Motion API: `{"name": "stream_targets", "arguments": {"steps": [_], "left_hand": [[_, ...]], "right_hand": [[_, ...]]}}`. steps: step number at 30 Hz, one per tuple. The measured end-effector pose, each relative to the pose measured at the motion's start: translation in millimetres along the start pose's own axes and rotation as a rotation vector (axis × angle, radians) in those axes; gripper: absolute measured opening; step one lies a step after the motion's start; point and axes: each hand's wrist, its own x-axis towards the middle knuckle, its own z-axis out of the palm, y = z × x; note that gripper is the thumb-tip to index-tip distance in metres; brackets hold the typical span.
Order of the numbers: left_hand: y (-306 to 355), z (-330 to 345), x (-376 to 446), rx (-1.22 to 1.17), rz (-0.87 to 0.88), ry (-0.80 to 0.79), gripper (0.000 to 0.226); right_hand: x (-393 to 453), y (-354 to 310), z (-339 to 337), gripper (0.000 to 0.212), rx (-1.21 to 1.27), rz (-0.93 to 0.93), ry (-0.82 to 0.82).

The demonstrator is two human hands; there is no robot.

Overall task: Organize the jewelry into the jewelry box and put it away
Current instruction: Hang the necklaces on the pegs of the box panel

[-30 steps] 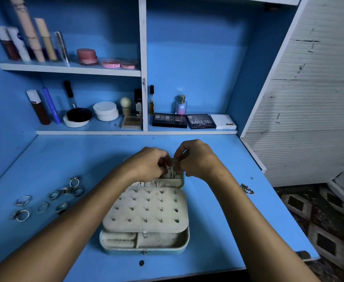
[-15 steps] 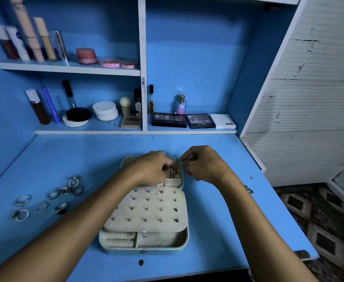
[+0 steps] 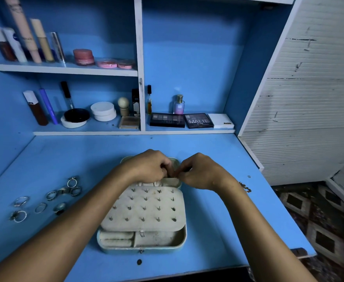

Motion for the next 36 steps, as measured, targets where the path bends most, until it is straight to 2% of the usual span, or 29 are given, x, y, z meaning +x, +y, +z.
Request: {"name": "stream_targets", "arguments": {"steps": [5,11,15,24,28,36], "left_hand": [[-8,-2,3,-0.07,-0.006,0.121,0.033],[-4,-3,1,-0.015,0.01,0.055,0.048],[0,0,1,0.055,0.006,0.0,0.041],[8,2,3,-0.022,-0.088,-0.028,0.039],[14,0,1,-0.024,-0.124,-0.053,0.031],[15,0,1,-0.03,-0.173,-0.093,0.029]], "right_hand": [[4,-1,5,0.011,-0.076,-0.038,0.007],[5,-3,11,0.023,-0.086,-0.028,0.01],[4,2,16,0.018,-0.043,-0.05,0.027],[1,14,24,0.012,0.046,-0.075,0.113],[0,16,27,0.01,0.055,-0.075,0.136],[0,15,31,0.013,0.042,-0.058,0.166]]}}
